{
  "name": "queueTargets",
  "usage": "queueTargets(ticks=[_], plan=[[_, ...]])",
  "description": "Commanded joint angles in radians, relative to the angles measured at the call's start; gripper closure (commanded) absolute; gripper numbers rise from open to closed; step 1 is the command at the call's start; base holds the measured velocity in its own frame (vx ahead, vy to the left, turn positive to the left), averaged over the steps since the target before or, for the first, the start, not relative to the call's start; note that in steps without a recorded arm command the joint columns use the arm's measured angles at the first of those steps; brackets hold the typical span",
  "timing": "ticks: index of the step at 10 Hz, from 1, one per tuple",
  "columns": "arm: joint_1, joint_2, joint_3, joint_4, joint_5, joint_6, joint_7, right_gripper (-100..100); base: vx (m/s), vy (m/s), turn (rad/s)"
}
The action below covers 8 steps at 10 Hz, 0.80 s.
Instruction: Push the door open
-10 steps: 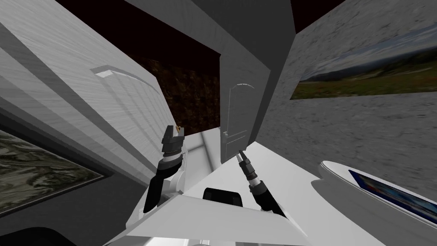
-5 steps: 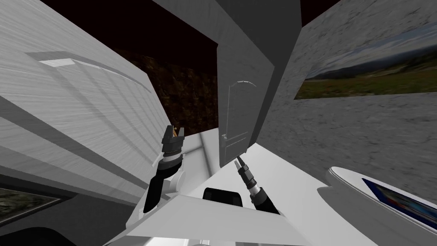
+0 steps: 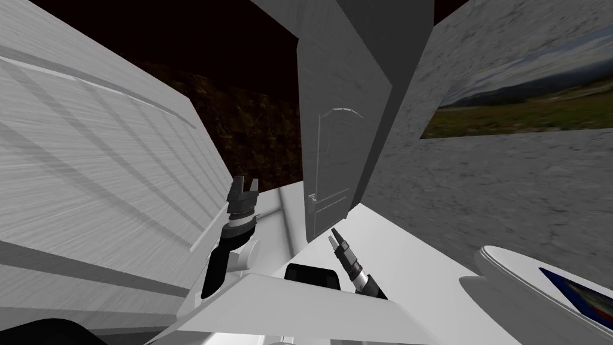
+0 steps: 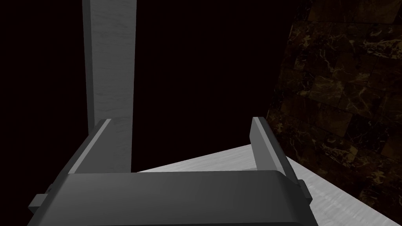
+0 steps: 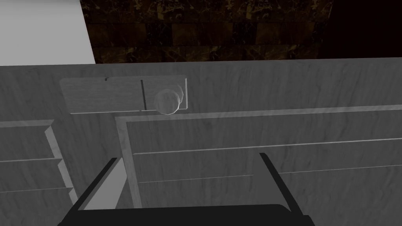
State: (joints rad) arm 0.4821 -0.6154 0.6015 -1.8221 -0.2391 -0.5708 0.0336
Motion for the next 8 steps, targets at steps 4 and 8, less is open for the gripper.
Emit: queueTargets(ticks=[4, 8], plan=[[0.001, -0.056, 0.062, 0.04, -0.022, -0.017, -0.009, -100, 0.238, -0.049, -0.001], [-0.013, -0.033, 0.048, 0.047, -0.022, 0.003, -0.012, -100, 0.136, 0.064, 0.031]])
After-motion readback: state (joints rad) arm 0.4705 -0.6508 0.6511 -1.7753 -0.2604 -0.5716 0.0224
